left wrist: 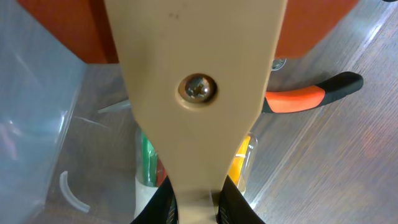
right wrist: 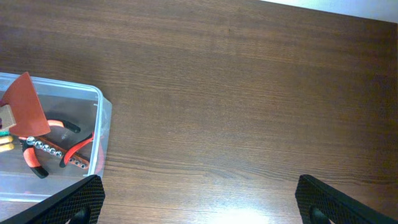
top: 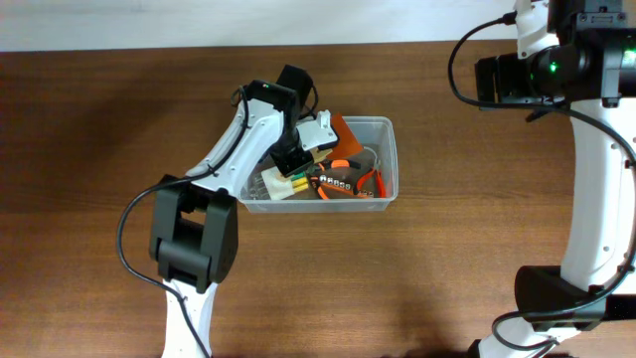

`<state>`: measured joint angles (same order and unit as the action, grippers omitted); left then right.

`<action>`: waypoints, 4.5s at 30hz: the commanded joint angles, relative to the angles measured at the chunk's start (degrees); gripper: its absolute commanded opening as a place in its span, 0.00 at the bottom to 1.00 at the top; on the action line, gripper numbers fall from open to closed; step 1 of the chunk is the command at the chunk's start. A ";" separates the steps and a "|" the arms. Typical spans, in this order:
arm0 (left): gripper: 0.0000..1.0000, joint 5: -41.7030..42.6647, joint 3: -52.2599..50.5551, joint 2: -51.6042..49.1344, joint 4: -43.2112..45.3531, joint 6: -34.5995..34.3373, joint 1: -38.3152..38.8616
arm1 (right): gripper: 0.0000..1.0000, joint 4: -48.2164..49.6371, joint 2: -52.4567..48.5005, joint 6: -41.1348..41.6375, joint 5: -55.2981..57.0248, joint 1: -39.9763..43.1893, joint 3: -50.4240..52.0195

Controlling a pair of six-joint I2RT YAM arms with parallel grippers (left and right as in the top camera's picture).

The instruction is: Pack container

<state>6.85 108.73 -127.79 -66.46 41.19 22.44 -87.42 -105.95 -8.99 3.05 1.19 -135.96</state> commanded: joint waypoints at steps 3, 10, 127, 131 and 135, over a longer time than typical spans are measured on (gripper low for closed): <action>0.23 0.46 -0.31 -1.86 0.09 0.74 -0.24 | 0.99 0.00 -0.22 0.52 0.66 0.44 -0.22; 0.24 -0.33 -0.33 -1.86 -0.44 0.72 -0.52 | 0.99 0.00 -0.22 0.52 0.66 0.44 -0.22; 0.99 -9.88 -73.22 91.01 43.25 -23.61 -25.22 | 0.99 35.52 100.89 0.37 -12.94 0.22 97.68; 0.99 -9.88 -73.22 91.01 43.25 -23.61 -25.22 | 0.99 39.76 105.13 0.44 -14.43 0.22 103.86; 0.99 -9.88 -73.22 91.01 43.25 -23.61 -25.22 | 0.99 58.31 105.68 -0.15 -13.29 0.15 114.14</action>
<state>-2.42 35.77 -37.28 -23.14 18.15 -2.55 -35.59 -0.54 -9.63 -9.13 1.72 -27.68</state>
